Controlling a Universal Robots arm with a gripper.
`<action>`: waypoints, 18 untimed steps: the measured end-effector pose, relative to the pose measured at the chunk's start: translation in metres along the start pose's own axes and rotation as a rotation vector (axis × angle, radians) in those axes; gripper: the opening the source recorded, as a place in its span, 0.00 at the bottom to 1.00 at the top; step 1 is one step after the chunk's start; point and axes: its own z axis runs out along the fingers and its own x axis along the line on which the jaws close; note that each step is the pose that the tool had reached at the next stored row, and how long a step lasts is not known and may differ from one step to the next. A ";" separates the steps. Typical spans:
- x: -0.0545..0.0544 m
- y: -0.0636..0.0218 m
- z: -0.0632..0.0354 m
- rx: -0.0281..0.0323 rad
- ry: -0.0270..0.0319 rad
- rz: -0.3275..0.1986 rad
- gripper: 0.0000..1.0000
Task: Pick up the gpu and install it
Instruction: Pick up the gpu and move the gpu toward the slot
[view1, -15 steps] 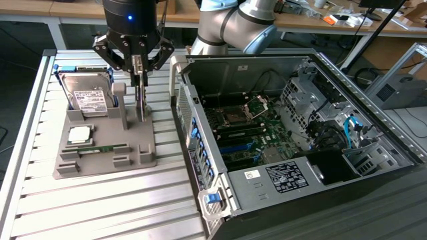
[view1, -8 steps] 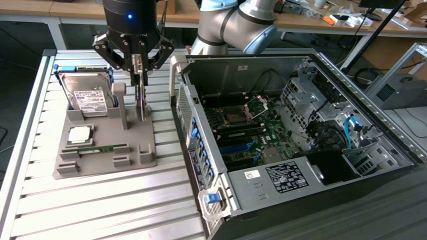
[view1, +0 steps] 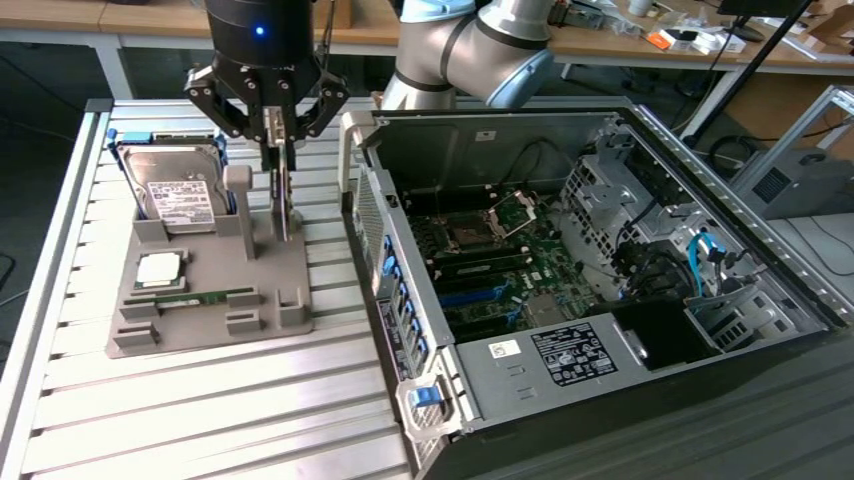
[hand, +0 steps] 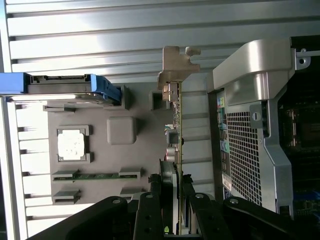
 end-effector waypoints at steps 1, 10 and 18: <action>0.000 0.0000 -0.0001 -0.0001 -0.0001 0.000 0.27; 0.000 0.0001 -0.0030 -0.0001 -0.0001 0.000 0.27; 0.000 0.0003 -0.0062 0.0000 0.0000 0.000 0.27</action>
